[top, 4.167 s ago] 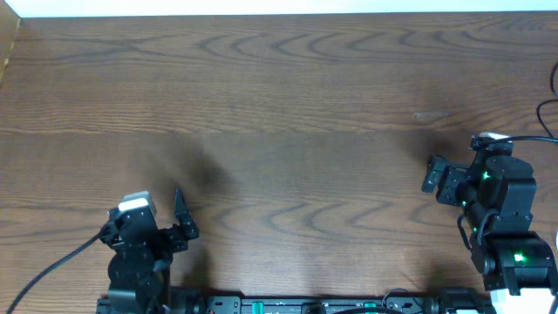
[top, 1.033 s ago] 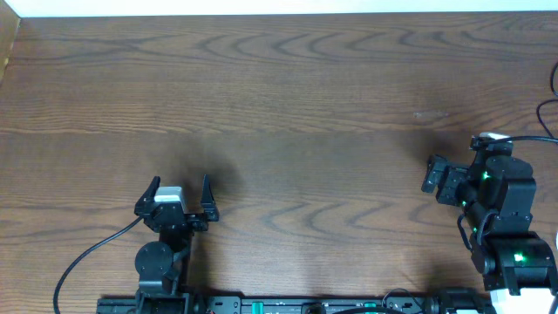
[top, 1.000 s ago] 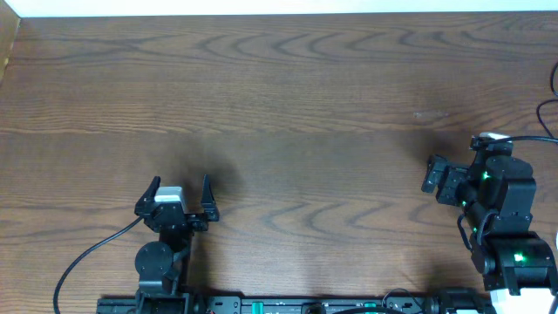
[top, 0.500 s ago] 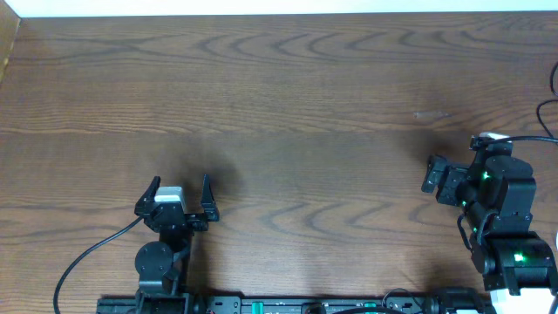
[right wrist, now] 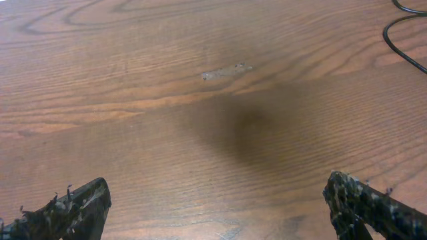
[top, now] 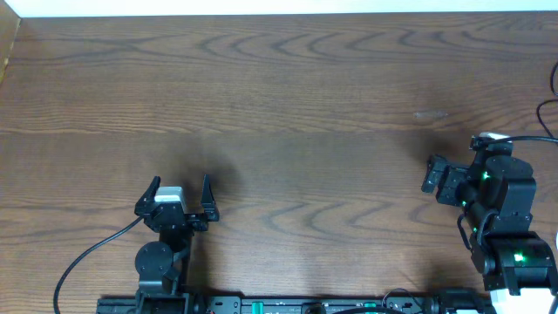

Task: Untangle cables

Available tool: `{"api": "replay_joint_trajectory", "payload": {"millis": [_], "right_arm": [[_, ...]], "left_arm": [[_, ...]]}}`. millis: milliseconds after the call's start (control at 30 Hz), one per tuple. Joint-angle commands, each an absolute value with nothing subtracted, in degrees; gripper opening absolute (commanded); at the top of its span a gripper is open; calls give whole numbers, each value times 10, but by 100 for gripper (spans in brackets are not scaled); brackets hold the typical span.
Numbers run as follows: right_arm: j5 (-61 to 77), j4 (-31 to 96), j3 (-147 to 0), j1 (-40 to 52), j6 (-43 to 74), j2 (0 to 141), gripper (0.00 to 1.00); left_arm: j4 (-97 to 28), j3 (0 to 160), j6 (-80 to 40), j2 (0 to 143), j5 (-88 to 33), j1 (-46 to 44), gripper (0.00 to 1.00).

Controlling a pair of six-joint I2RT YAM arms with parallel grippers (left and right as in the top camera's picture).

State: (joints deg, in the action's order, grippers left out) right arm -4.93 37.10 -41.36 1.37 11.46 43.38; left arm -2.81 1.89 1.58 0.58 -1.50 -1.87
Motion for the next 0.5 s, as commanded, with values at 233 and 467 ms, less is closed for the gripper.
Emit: {"api": "replay_joint_trajectory", "payload": {"millis": [233, 467], "right_arm": [[-65, 371, -409, 16, 110, 428, 99], [-78, 303, -372, 15, 100, 377, 99]], "left_arm": [[-39, 2, 25, 2, -20, -16, 98], [-39, 2, 25, 2, -20, -16, 98]]}}
